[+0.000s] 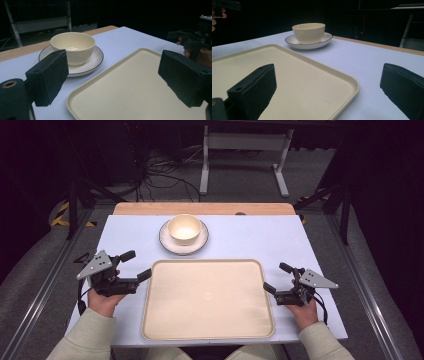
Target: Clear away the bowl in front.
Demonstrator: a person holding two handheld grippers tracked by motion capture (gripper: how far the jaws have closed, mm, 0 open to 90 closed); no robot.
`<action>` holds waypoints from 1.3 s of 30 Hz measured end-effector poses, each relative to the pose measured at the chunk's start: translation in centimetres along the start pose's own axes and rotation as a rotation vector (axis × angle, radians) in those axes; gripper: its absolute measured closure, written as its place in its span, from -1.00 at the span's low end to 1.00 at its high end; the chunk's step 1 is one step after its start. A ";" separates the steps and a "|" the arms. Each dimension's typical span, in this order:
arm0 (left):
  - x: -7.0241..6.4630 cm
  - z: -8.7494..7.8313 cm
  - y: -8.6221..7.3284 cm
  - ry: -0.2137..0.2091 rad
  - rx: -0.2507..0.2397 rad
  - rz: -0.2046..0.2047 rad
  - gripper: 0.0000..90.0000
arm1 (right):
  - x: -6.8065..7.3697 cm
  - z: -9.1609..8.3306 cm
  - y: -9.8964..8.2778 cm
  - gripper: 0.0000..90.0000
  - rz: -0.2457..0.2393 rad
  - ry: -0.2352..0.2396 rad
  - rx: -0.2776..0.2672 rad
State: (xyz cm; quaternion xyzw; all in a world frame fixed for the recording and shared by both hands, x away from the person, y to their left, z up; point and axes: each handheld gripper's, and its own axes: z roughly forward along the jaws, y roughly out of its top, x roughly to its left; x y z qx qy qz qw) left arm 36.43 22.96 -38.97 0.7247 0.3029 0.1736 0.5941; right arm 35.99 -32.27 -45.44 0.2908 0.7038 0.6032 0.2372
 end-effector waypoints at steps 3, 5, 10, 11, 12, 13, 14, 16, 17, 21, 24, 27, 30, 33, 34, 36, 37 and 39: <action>0.1 0.5 0.3 0.004 0.011 -0.008 -0.77 | 0.0 0.0 0.0 -0.98 0.003 0.001 0.000; 0.4 1.1 0.6 0.007 0.022 -0.022 -0.77 | 0.0 0.0 0.0 -0.98 0.004 0.001 -0.001; 1.0 1.9 1.5 0.024 0.028 -0.015 -0.78 | 0.0 0.0 0.0 -0.98 0.004 0.002 0.000; 1.0 1.9 1.5 0.024 0.028 -0.015 -0.78 | 0.0 0.0 0.0 -0.98 0.002 0.002 -0.001; 1.1 2.1 1.7 0.025 0.031 -0.018 -0.78 | 0.0 0.0 0.0 -0.98 0.002 0.002 -0.001; 1.3 2.3 1.9 0.026 0.029 -0.017 -0.78 | 0.0 0.0 0.0 -0.98 0.002 0.002 -0.001; 1.4 2.6 2.1 0.030 0.029 -0.018 -0.78 | 0.0 0.0 0.0 -0.98 0.002 0.002 -0.001; 1.7 2.9 2.4 0.034 0.033 -0.016 -0.78 | 0.0 0.0 0.0 -0.98 0.004 0.002 -0.003; 1.8 3.1 2.5 0.035 0.028 -0.022 -0.78 | 0.0 0.0 0.0 -0.98 0.004 0.002 -0.003; 2.2 3.9 3.0 0.041 0.030 -0.023 -0.78 | -0.1 0.0 0.0 -0.98 0.004 0.003 -0.003; 2.5 4.4 3.2 0.045 0.032 -0.026 -0.79 | -0.1 0.0 0.0 -0.98 0.004 0.003 -0.003; 2.7 4.8 3.4 0.045 0.030 -0.024 -0.79 | -0.1 0.0 0.0 -0.98 0.004 0.004 -0.004; 3.0 4.9 3.6 0.050 0.030 -0.030 -0.79 | -0.1 0.0 0.0 -0.98 0.002 0.005 -0.004; 3.6 5.4 4.1 0.062 0.018 -0.037 -0.79 | -0.1 0.0 0.0 -0.98 0.003 0.005 -0.005; 3.8 5.5 4.2 0.060 0.021 -0.042 -0.79 | -0.1 0.0 0.0 -0.98 0.003 0.006 -0.005; 4.0 5.9 4.4 0.067 0.029 -0.041 -0.79 | -0.1 0.0 0.0 -0.98 0.004 0.005 -0.007; 4.1 6.1 4.5 0.068 0.033 -0.042 -0.79 | -0.1 0.0 0.0 -0.98 0.004 0.005 -0.008; 4.2 6.3 4.5 0.066 0.035 -0.045 -0.80 | -0.1 0.0 0.0 -0.98 0.003 0.007 -0.007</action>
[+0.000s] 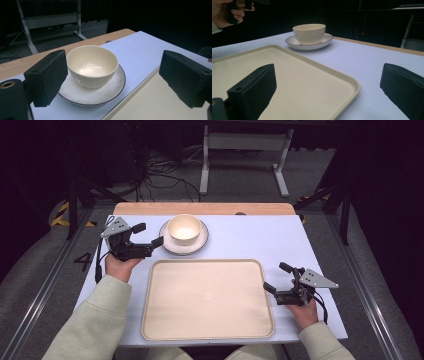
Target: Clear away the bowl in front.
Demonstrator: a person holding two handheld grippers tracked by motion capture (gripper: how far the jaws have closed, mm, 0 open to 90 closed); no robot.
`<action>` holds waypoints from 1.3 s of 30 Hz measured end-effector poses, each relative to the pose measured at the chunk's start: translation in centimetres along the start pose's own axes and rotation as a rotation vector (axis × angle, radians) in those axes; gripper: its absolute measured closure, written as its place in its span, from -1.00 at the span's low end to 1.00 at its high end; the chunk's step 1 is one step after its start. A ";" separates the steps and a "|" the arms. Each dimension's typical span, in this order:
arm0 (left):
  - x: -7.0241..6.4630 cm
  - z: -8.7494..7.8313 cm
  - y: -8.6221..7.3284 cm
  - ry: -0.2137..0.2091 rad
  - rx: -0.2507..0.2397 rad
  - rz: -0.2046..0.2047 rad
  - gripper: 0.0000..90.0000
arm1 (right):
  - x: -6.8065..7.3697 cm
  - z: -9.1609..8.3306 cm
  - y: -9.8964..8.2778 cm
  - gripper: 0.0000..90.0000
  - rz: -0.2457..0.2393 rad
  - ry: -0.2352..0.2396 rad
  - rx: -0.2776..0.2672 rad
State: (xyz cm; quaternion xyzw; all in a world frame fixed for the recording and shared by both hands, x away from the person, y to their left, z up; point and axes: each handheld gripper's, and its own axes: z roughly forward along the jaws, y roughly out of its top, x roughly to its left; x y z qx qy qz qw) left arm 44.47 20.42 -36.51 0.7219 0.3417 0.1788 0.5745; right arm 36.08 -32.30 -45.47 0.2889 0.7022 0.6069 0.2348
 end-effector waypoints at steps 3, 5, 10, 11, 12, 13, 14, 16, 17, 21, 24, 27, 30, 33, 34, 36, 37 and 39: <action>0.2 0.5 0.2 0.004 -0.006 0.006 -0.80 | 0.0 0.0 0.0 -0.98 -0.002 0.001 0.000; 0.3 0.8 0.3 0.002 -0.001 0.002 -0.80 | 0.0 0.0 0.0 -0.98 -0.002 0.000 0.000; 0.6 1.6 0.9 0.017 0.006 0.002 -0.80 | 0.0 0.0 0.0 -0.98 0.000 0.002 0.000; 0.7 1.8 1.0 0.017 0.008 0.002 -0.80 | 0.0 0.0 0.0 -0.98 0.000 0.002 -0.001; 0.8 1.9 1.1 0.020 0.005 0.005 -0.80 | 0.0 0.0 0.0 -0.98 0.000 0.002 -0.001; 0.8 2.1 1.2 0.021 0.013 0.007 -0.80 | 0.0 0.0 0.0 -0.98 0.000 0.002 -0.001; 0.9 2.3 1.4 0.024 0.015 0.007 -0.81 | 0.0 0.0 0.0 -0.98 0.000 0.002 -0.001; 1.0 2.6 1.6 0.025 0.017 0.008 -0.81 | 0.0 0.0 0.0 -0.98 0.001 0.002 -0.003; 1.1 2.7 1.7 0.026 0.017 0.008 -0.81 | 0.0 0.0 0.0 -0.98 0.001 0.002 -0.003; 1.4 3.1 2.0 0.031 0.013 0.004 -0.82 | 0.0 0.0 0.0 -0.98 0.001 0.003 -0.004; 1.8 3.5 2.2 0.035 0.018 -0.005 -0.82 | 0.0 0.0 0.0 -0.98 0.003 0.003 -0.005; 1.8 3.7 2.3 0.035 0.020 -0.008 -0.78 | 0.0 0.0 0.0 -0.98 0.002 0.003 -0.005; 1.8 3.9 2.6 0.030 0.018 -0.012 -0.76 | 0.0 -0.1 0.0 -0.98 0.003 0.003 -0.006; 1.9 4.1 2.8 0.034 0.031 -0.016 -0.77 | 0.0 -0.1 0.0 -0.98 0.004 0.003 -0.005; 2.1 4.3 2.9 0.035 0.037 -0.022 -0.77 | 0.0 -0.1 0.0 -0.98 0.004 0.003 -0.005; 2.3 4.6 3.1 0.047 0.042 -0.032 -0.82 | 0.0 -0.1 0.0 -0.98 0.003 0.003 -0.004; 2.5 4.7 3.2 0.048 0.043 -0.037 -0.82 | 0.0 -0.1 0.0 -0.98 0.003 0.003 -0.004; 2.7 5.2 3.6 0.054 0.066 -0.049 -0.86 | 0.0 -0.1 0.0 -0.98 0.005 0.003 -0.005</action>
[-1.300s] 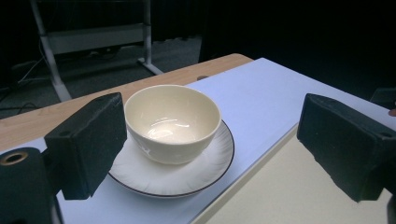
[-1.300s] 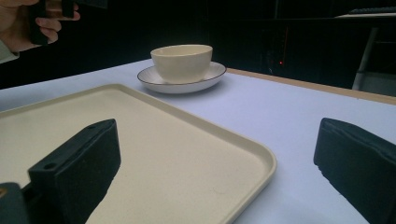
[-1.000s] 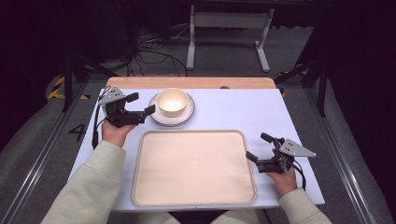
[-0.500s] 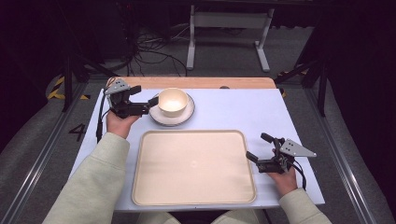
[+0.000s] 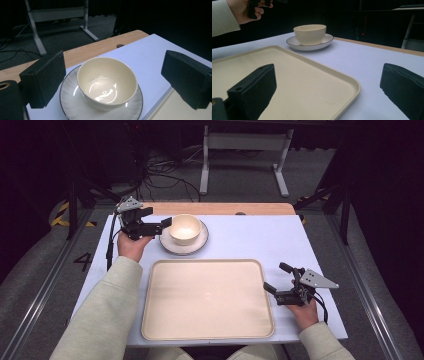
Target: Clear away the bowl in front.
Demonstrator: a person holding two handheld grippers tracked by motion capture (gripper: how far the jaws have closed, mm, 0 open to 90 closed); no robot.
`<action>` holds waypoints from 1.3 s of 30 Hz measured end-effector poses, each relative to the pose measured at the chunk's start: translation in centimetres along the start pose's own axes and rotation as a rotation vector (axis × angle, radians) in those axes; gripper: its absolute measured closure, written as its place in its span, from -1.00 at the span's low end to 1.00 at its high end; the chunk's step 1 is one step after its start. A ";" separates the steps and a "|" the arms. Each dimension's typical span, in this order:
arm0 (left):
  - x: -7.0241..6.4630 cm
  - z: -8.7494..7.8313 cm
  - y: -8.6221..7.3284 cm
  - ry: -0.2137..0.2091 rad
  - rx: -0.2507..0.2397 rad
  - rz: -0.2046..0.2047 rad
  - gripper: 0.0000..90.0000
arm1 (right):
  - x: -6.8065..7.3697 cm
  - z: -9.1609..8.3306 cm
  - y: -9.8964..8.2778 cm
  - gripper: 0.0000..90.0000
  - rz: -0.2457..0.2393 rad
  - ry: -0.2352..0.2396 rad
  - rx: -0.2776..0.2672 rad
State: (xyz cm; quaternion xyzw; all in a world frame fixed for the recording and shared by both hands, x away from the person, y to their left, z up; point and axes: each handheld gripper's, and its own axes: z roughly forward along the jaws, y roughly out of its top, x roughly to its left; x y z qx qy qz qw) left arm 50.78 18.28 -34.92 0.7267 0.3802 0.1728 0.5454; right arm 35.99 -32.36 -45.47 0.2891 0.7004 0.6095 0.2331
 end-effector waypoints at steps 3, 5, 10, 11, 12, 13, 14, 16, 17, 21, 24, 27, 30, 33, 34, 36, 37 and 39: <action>0.1 0.6 0.4 0.021 0.041 0.001 -0.87 | 0.0 0.0 0.0 -0.98 0.000 -0.001 0.000; 0.2 1.0 0.8 0.030 0.070 -0.004 -0.86 | 0.0 0.0 0.0 -0.98 -0.002 0.000 0.000; 0.3 2.1 1.4 0.094 0.161 -0.010 -0.84 | 0.0 0.0 0.0 -0.98 -0.002 0.000 -0.002; 0.3 2.3 1.6 0.101 0.179 -0.015 -0.83 | 0.0 0.0 0.0 -0.98 -0.002 0.000 -0.002; 0.3 2.3 1.6 0.101 0.179 -0.015 -0.82 | 0.0 0.0 0.0 -0.98 -0.002 0.000 -0.002; 0.4 2.7 1.7 0.116 0.207 -0.012 -0.82 | 0.0 0.0 0.0 -0.98 -0.003 -0.002 -0.002; 0.5 3.0 1.8 0.128 0.226 -0.016 -0.82 | 0.0 0.0 0.0 -0.98 -0.003 -0.001 -0.001; 1.0 3.6 1.9 0.137 0.256 -0.047 -0.83 | 0.0 0.0 0.0 -0.98 -0.003 -0.004 0.000; 1.3 3.8 1.9 0.138 0.270 -0.058 -0.83 | 0.0 0.0 0.0 -0.98 -0.002 -0.004 0.000; 1.9 4.9 1.7 0.133 0.336 -0.083 -0.84 | 0.0 0.0 0.0 -0.98 -0.003 -0.008 0.001; 2.2 5.7 1.6 0.143 0.386 -0.095 -0.82 | 0.0 0.0 -0.1 -0.98 -0.002 -0.008 0.006; 2.5 6.1 1.4 0.146 0.402 -0.121 -0.80 | 0.0 0.0 -0.1 -0.98 -0.002 -0.010 0.007; 2.7 6.6 1.0 0.156 0.417 -0.152 -0.77 | 0.0 0.0 -0.1 -0.98 -0.003 -0.011 0.008; 3.0 7.0 0.7 0.176 0.425 -0.162 -0.74 | 0.0 0.0 -0.1 -0.98 -0.002 -0.014 0.008; 3.2 7.1 0.6 0.181 0.427 -0.153 -0.72 | 0.0 0.0 -0.1 -0.98 -0.002 -0.012 0.008; 3.5 7.2 0.4 0.176 0.431 -0.163 -0.66 | 0.0 0.0 -0.1 -0.98 0.001 -0.012 0.008; 3.6 7.3 0.3 0.173 0.436 -0.175 -0.64 | 0.0 0.0 -0.1 -0.98 0.002 -0.013 0.008; 3.7 7.7 0.0 0.166 0.458 -0.170 -0.60 | 0.0 0.0 -0.1 -0.98 0.006 -0.012 0.010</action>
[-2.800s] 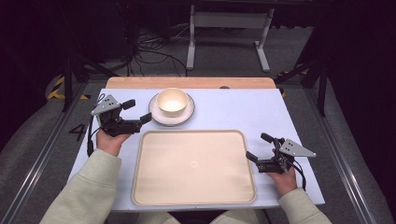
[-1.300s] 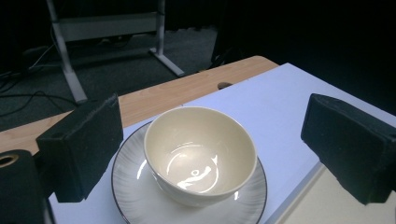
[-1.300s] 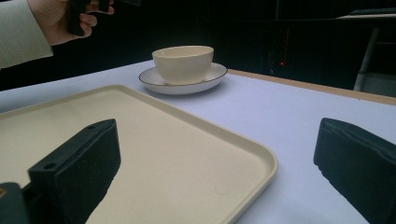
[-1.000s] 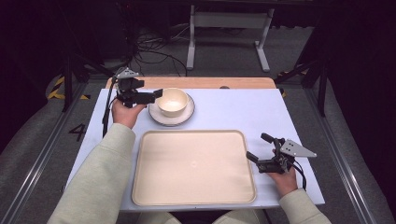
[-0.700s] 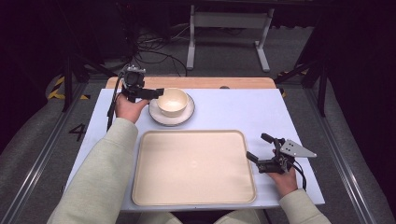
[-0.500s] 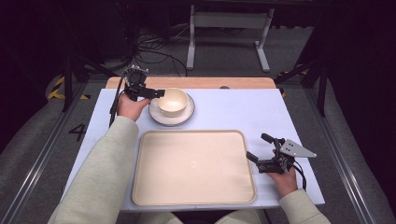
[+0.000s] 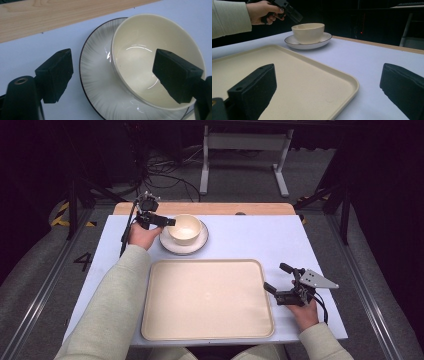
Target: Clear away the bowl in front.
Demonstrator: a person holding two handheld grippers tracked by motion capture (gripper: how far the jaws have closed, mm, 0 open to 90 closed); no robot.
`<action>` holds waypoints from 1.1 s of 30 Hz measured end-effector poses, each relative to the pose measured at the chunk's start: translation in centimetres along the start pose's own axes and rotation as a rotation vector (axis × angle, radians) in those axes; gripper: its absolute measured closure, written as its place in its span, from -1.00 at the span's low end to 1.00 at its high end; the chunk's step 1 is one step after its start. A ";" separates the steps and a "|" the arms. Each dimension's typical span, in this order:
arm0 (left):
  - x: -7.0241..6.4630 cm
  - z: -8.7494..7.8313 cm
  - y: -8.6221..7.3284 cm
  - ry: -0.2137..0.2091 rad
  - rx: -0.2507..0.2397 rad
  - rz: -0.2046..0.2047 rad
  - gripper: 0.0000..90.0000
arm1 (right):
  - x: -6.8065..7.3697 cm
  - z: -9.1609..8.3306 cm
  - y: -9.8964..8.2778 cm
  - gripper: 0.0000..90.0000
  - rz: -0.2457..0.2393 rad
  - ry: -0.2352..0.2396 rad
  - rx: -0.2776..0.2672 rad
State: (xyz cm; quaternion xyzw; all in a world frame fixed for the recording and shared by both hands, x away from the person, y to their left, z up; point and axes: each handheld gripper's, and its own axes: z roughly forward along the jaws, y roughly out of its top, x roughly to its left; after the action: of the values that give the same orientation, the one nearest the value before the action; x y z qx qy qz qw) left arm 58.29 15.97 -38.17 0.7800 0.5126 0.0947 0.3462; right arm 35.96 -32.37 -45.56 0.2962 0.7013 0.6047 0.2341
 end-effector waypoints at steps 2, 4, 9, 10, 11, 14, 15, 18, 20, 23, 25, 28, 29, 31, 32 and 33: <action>-0.1 0.5 -0.1 0.000 0.015 -0.007 -0.54 | 0.0 0.0 0.0 -0.98 -0.001 0.000 0.001; -0.1 0.9 -0.1 0.005 0.032 -0.006 -0.46 | 0.0 0.0 0.0 -0.98 0.001 0.000 0.000; -0.1 1.7 -0.2 0.011 0.049 -0.018 -0.32 | 0.0 0.0 0.0 -0.98 0.013 0.003 -0.004; -0.1 1.9 -0.2 0.013 0.054 -0.030 -0.28 | -0.1 0.0 0.0 -0.98 0.014 0.003 -0.004; -0.1 2.0 -0.2 0.014 0.060 -0.030 -0.25 | 0.0 0.0 0.0 -0.98 0.014 0.003 -0.005; -0.1 2.4 -0.3 0.021 0.070 -0.039 -0.18 | 0.0 0.0 0.0 -0.98 0.014 0.003 -0.006; -0.2 2.6 -0.3 0.024 0.073 -0.047 -0.16 | 0.0 0.0 0.0 -0.98 0.014 0.003 -0.006; -0.3 2.9 -0.4 0.017 0.096 -0.032 -0.07 | 0.0 0.0 0.0 -0.97 0.014 0.003 -0.005; -0.5 3.2 -0.4 0.019 0.105 -0.031 0.02 | 0.0 0.0 0.0 -0.97 0.013 0.003 -0.005; -0.6 3.4 -0.4 0.011 0.116 -0.022 0.10 | 0.0 0.0 0.0 -0.97 0.012 0.004 -0.005; -0.7 3.5 -0.4 0.005 0.120 -0.024 0.19 | 0.0 0.0 0.0 -0.97 0.012 0.004 -0.005; -0.7 3.7 -0.5 0.010 0.130 -0.027 0.31 | 0.0 -0.1 0.0 -0.97 0.013 0.005 -0.004; -0.8 3.8 -0.5 0.018 0.131 -0.036 0.34 | 0.0 -0.1 0.0 -0.97 0.013 0.005 -0.004; -0.9 4.0 -0.4 0.034 0.144 -0.053 0.38 | 0.0 -0.1 0.0 -0.97 0.011 0.005 -0.004; -0.9 4.1 -0.5 0.046 0.152 -0.051 0.42 | 0.0 0.0 0.0 -0.97 0.012 0.005 -0.005; -1.0 4.1 -0.5 0.049 0.155 -0.049 0.44 | 0.0 0.0 0.0 -0.97 0.012 0.006 -0.005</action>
State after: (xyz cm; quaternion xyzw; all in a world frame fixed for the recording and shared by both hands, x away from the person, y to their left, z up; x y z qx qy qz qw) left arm 59.56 13.39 -41.31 0.7892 0.5457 0.0652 0.2743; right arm 35.91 -32.38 -45.59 0.2981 0.6988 0.6085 0.2292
